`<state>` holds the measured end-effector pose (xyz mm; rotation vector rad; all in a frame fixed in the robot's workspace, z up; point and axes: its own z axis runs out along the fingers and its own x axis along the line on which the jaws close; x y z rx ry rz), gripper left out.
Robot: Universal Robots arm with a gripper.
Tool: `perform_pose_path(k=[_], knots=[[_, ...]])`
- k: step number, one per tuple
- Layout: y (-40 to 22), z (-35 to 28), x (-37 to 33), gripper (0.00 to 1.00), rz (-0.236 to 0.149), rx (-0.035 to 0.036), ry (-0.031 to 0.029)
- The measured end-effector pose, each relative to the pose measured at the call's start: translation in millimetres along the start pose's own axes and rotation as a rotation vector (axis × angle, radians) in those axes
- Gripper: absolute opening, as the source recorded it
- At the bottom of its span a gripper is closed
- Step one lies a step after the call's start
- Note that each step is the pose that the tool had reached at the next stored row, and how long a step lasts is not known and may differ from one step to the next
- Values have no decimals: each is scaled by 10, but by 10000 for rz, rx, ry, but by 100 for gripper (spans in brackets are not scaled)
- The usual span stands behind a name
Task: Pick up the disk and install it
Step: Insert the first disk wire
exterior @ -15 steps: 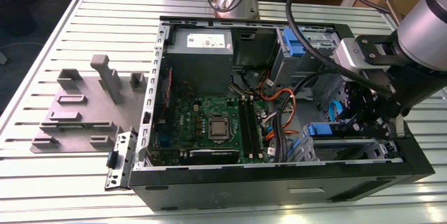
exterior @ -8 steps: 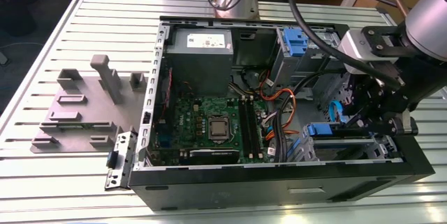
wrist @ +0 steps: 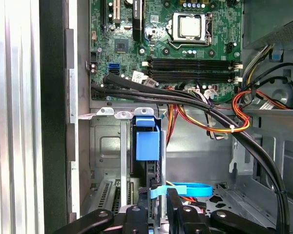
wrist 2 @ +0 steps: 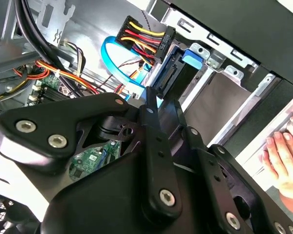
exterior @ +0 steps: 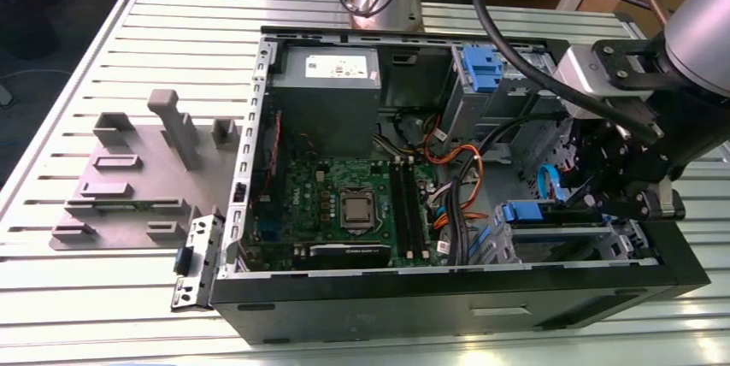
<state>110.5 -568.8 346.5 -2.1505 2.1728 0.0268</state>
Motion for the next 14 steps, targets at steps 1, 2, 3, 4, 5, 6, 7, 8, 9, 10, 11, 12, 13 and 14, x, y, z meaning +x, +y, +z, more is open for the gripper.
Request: perform_pose_path(k=[1,2,3,4,5,6,7,8,9,10,11,12,13,14], knots=[[0,-1,0,30,5,-71,3],[-2,0,0,30,14,-182,5],[-3,1,0,30,20,-272,6],[-2,1,0,30,22,-290,6],[-2,1,0,30,23,-292,6],[-2,2,0,30,23,-295,5],[-3,2,0,30,23,-297,5],[-3,2,0,30,22,-299,5],[-3,0,1,30,22,-299,6],[-3,-7,1,30,22,-299,9],[-4,-16,-1,30,22,-299,7],[-4,-28,-2,30,22,-299,5],[-5,-41,-3,30,23,-299,6],[-5,-52,-4,30,22,-299,4]])
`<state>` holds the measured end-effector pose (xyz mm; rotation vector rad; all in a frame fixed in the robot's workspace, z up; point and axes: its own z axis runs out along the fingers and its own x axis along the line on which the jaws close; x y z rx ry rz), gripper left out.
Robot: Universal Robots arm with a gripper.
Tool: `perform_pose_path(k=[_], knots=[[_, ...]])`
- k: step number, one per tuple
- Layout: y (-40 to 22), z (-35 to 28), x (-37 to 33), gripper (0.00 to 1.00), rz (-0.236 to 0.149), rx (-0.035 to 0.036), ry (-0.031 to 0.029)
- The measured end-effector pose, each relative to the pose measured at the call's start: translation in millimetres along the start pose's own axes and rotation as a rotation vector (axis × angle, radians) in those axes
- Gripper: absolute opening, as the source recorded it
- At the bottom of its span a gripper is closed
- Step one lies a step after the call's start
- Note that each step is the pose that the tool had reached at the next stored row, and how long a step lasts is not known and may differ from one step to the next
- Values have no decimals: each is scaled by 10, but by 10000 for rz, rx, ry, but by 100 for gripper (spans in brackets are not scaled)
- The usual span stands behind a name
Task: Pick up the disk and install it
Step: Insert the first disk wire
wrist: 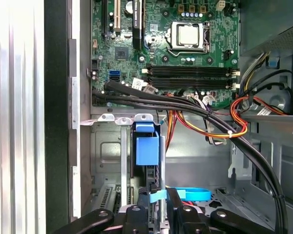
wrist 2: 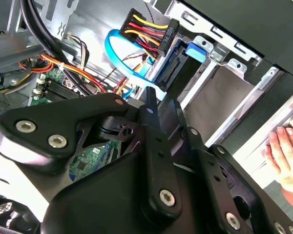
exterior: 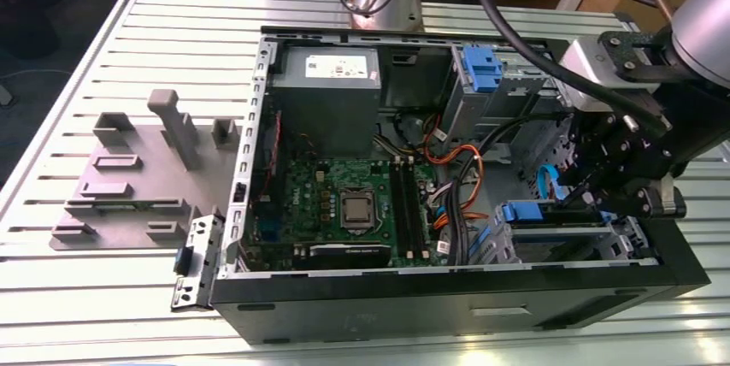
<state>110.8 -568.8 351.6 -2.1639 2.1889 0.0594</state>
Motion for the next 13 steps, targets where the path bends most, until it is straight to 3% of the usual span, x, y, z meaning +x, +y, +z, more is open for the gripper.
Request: perform_pose_path(k=[10,13], knots=[[0,-11,-1,30,0,-6,0],[-1,-12,-1,30,12,-176,4]])
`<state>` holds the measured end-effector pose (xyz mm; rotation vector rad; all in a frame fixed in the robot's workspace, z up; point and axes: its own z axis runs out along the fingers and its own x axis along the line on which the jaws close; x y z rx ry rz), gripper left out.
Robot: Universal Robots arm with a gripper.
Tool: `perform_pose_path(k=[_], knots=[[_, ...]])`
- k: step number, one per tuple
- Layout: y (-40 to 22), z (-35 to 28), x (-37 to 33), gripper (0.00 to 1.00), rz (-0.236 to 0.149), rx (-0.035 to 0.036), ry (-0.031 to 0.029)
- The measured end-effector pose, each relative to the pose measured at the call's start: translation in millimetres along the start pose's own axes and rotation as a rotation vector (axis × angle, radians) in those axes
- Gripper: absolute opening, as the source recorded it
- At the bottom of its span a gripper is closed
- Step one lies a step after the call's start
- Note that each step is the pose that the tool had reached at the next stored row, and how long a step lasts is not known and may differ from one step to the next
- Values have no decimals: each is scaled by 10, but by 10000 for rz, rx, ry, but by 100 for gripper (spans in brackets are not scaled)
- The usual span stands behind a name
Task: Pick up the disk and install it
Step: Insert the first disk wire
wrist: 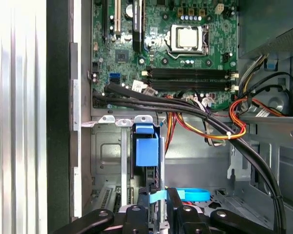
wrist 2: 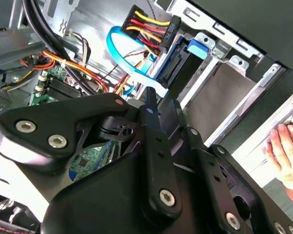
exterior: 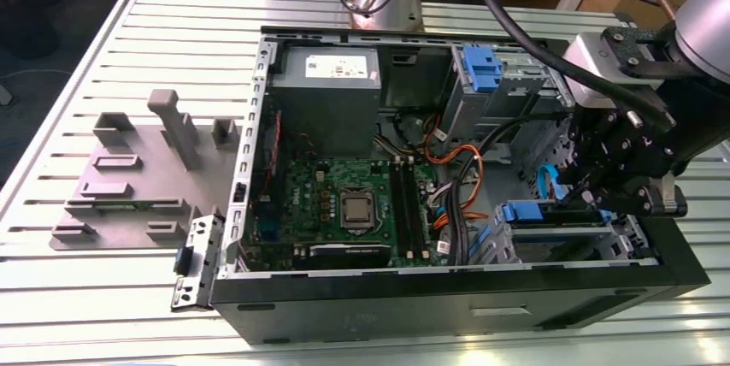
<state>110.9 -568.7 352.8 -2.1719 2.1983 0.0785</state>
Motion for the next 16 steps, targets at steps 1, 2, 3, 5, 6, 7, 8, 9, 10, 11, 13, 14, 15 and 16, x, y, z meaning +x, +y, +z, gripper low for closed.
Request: perform_pose_path(k=[1,2,3,5,6,7,8,9,10,11,13,14,15,16], knots=[[0,0,0,30,2,-18,-1],[1,1,0,30,3,-21,-1],[0,1,0,30,2,-28,0],[0,1,0,30,3,-36,-1],[-1,1,0,30,3,-37,0],[-3,1,0,30,2,-38,0],[-6,1,0,30,2,-38,0],[-11,1,0,30,2,-38,0],[-14,1,0,30,3,-37,0],[-15,1,0,30,3,-37,-1],[-15,1,0,30,4,-38,0],[-16,1,0,30,3,-37,-1],[-16,1,0,30,2,-37,-1],[-16,0,0,30,3,-37,0]])
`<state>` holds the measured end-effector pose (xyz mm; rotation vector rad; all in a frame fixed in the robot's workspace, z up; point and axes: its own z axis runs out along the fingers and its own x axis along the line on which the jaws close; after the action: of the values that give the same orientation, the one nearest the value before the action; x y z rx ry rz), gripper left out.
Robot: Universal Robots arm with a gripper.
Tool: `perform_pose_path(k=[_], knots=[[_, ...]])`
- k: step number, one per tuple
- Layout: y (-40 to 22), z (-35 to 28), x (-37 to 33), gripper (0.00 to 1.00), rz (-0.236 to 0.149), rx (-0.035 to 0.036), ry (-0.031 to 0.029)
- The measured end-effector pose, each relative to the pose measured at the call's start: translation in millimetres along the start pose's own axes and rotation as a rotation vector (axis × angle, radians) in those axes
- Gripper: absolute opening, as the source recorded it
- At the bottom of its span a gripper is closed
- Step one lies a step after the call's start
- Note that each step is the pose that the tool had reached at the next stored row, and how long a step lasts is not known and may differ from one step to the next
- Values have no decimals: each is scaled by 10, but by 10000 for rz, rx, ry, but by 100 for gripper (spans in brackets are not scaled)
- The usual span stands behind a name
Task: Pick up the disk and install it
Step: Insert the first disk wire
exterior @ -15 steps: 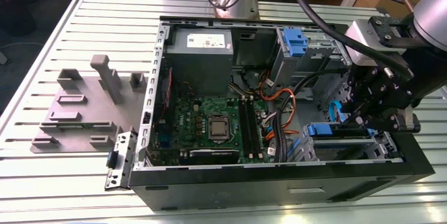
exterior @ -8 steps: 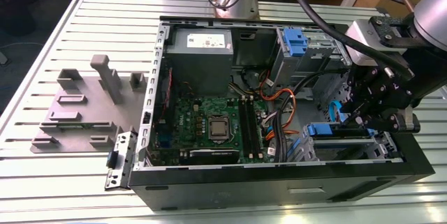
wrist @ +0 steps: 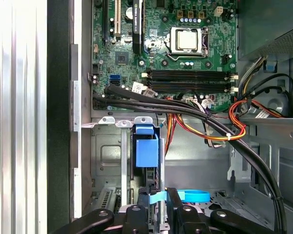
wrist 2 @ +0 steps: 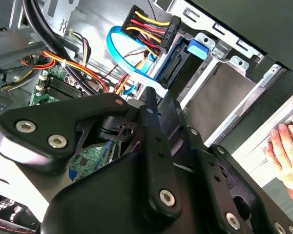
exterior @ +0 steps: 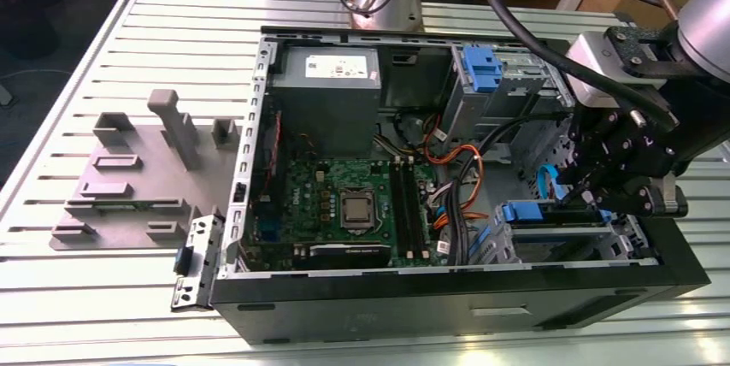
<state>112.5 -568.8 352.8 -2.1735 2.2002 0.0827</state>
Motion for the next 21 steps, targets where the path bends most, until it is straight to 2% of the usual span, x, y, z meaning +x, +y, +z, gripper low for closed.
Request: perform_pose_path(k=[14,21], knots=[[0,-20,-2,30,0,0,0],[-60,-19,-3,30,0,0,1]])
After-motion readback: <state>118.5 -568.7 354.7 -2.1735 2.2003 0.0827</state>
